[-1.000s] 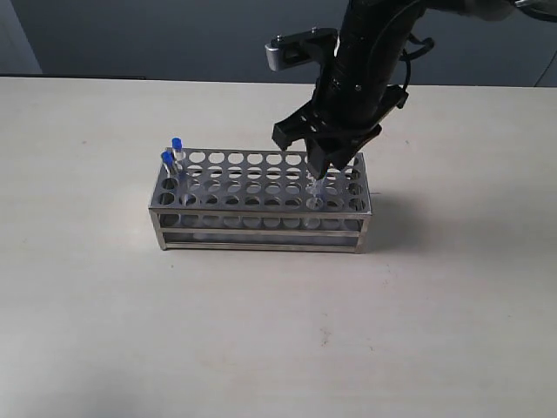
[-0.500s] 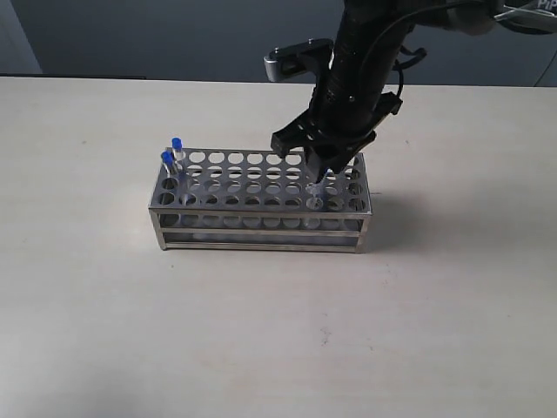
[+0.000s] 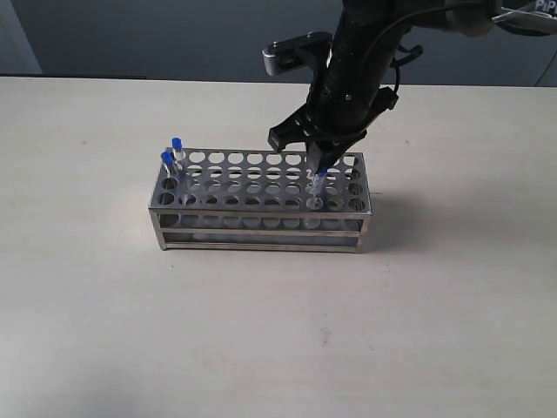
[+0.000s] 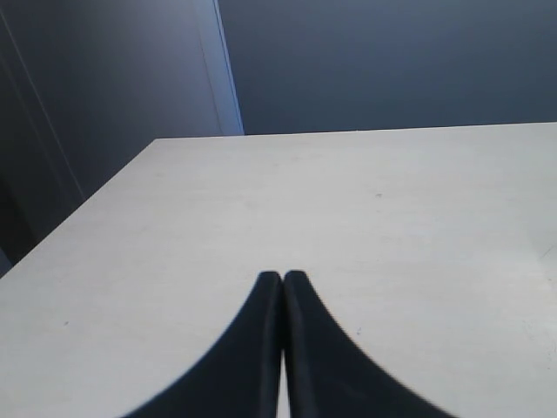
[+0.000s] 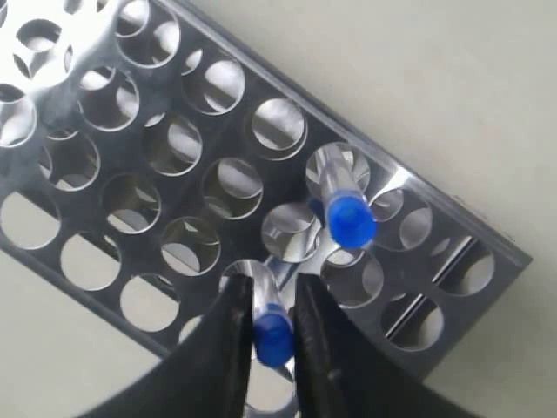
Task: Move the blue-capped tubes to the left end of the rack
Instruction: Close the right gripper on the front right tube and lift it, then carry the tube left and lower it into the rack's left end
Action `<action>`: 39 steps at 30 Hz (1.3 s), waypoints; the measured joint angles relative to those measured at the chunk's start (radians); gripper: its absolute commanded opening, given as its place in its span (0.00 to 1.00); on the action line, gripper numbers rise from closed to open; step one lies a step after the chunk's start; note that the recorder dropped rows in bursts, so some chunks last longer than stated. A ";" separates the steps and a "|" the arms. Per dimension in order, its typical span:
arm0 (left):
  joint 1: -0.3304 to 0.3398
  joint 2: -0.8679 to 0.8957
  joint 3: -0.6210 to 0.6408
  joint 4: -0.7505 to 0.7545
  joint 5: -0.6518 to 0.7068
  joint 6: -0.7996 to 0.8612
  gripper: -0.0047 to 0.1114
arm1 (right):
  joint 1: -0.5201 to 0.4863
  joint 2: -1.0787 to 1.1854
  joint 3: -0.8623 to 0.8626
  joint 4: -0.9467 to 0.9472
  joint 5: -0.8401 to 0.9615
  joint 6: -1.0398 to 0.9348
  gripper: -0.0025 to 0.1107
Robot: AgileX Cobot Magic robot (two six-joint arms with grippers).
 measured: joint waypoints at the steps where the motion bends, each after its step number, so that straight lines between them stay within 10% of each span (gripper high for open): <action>1: 0.000 0.000 0.000 0.000 0.000 0.000 0.04 | 0.000 0.000 0.000 0.000 -0.001 0.001 0.04; 39: 0.000 0.000 0.000 0.000 0.000 0.000 0.04 | 0.000 -0.129 0.000 -0.050 0.013 0.005 0.02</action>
